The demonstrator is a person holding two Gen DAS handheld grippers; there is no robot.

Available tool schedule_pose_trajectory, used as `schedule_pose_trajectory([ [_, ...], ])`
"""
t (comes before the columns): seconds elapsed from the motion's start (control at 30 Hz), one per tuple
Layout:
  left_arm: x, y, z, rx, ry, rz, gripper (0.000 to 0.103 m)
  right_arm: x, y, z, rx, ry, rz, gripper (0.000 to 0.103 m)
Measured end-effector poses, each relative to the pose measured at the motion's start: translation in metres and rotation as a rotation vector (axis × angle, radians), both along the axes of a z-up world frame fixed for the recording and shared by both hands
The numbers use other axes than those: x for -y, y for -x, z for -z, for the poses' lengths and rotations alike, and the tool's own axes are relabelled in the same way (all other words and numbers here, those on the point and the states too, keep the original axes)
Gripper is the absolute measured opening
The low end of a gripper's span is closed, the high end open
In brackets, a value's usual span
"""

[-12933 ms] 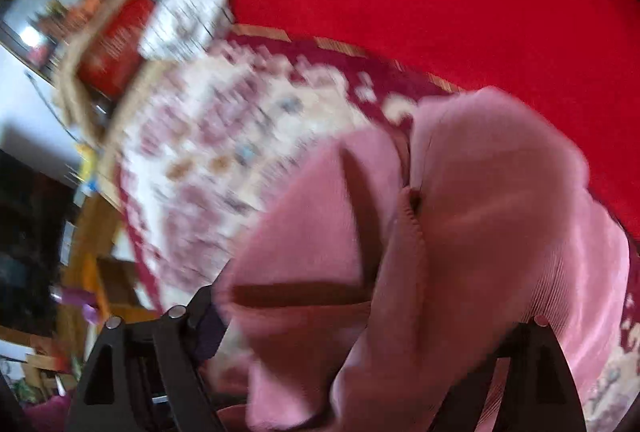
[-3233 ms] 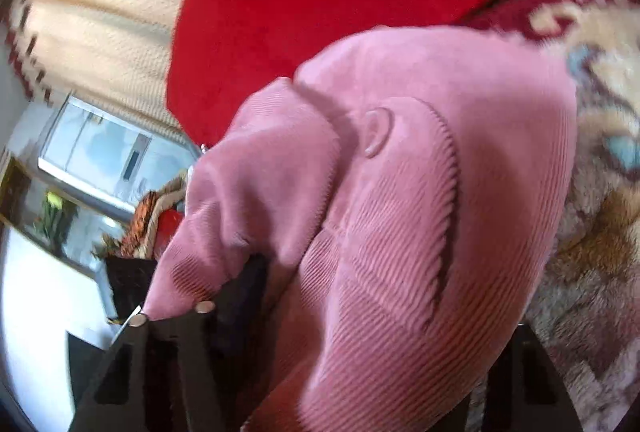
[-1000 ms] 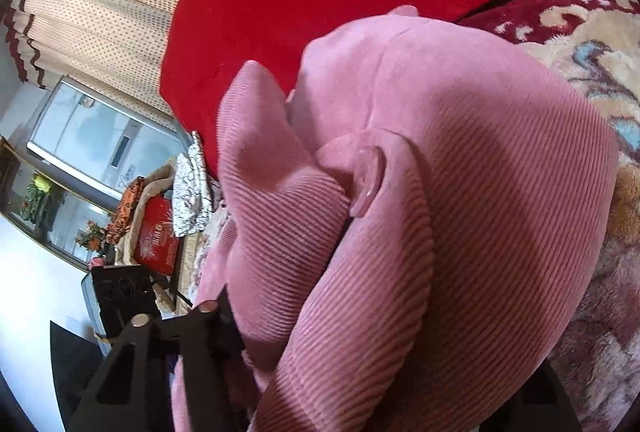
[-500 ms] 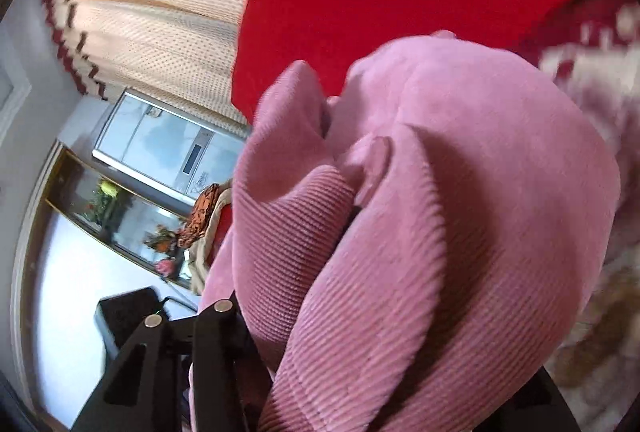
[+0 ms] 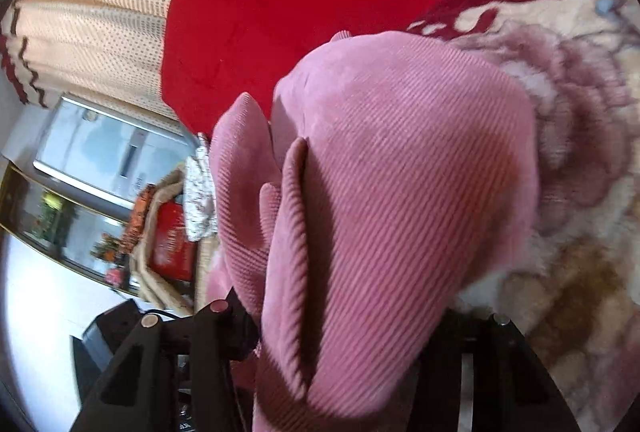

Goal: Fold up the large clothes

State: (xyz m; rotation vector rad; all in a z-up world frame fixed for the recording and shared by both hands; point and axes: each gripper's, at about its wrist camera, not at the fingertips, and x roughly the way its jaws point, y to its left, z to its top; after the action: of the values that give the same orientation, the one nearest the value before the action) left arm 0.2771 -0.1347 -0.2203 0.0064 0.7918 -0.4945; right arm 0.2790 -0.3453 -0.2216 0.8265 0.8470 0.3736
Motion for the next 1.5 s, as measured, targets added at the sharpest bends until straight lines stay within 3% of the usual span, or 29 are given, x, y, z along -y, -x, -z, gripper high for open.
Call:
schedule_pose_trajectory([
  [0.1, -0.002, 0.002, 0.0, 0.014, 0.003, -0.009, 0.093, -0.007, 0.006, -0.005, 0.013, 0.057, 0.008, 0.052],
  [0.23, -0.039, -0.005, -0.003, -0.112, 0.139, -0.042, 0.097, -0.014, 0.019, -0.015, -0.007, 0.061, 0.054, 0.053],
  [0.27, -0.047, -0.004, -0.006, -0.121, 0.164, -0.051, 0.097, -0.013, 0.022, -0.019, -0.014, 0.074, 0.06, 0.058],
  [0.33, -0.053, 0.004, -0.016, -0.066, 0.149, -0.066, 0.097, -0.021, 0.03, -0.036, -0.024, 0.141, 0.07, 0.06],
  [0.47, -0.048, 0.016, -0.025, 0.051, 0.045, -0.047, 0.095, -0.025, 0.048, -0.087, 0.069, 0.342, 0.084, 0.06],
  [0.53, -0.045, 0.016, -0.023, 0.056, 0.033, -0.041, 0.095, -0.028, 0.048, -0.113, 0.141, 0.359, 0.075, 0.059],
  [0.67, -0.049, 0.01, -0.02, 0.014, 0.071, -0.042, 0.095, -0.053, 0.016, -0.133, 0.178, 0.382, -0.011, 0.051],
  [0.73, -0.048, 0.009, -0.018, 0.0, 0.075, -0.04, 0.095, -0.071, -0.008, -0.132, 0.193, 0.382, -0.05, 0.048],
  [0.8, -0.045, 0.008, -0.015, 0.002, 0.063, -0.029, 0.095, -0.066, -0.036, -0.111, 0.13, 0.338, -0.046, 0.042],
  [0.83, -0.044, 0.008, -0.014, 0.004, 0.058, -0.024, 0.095, -0.062, -0.053, -0.093, 0.068, 0.38, -0.014, 0.033],
  [0.87, -0.044, 0.008, -0.013, 0.002, 0.06, -0.019, 0.095, -0.054, -0.063, -0.076, 0.007, 0.436, 0.017, 0.013],
  [0.9, -0.044, 0.006, -0.012, -0.005, 0.069, -0.013, 0.095, -0.044, -0.071, -0.061, -0.036, 0.412, 0.041, 0.012],
  [0.97, -0.045, 0.005, -0.011, -0.021, 0.083, 0.005, 0.095, -0.015, -0.068, -0.048, -0.042, 0.198, 0.081, 0.011],
  [1.0, -0.044, 0.005, -0.012, -0.019, 0.079, 0.009, 0.095, -0.007, -0.061, -0.049, -0.039, 0.178, 0.097, 0.011],
  [1.17, -0.04, 0.011, -0.018, 0.014, 0.043, 0.006, 0.095, -0.008, -0.034, -0.068, 0.009, 0.384, 0.096, 0.013],
  [1.33, -0.051, 0.016, -0.026, 0.045, 0.049, 0.002, 0.095, -0.007, 0.002, -0.119, -0.012, 0.591, 0.234, 0.018],
  [1.4, -0.052, 0.015, -0.024, 0.03, 0.055, 0.003, 0.095, -0.01, 0.013, -0.143, 0.061, 0.592, 0.257, 0.018],
  [1.5, -0.05, 0.017, -0.026, 0.037, 0.048, 0.004, 0.095, -0.034, 0.018, -0.167, 0.186, 0.589, 0.199, 0.018],
])
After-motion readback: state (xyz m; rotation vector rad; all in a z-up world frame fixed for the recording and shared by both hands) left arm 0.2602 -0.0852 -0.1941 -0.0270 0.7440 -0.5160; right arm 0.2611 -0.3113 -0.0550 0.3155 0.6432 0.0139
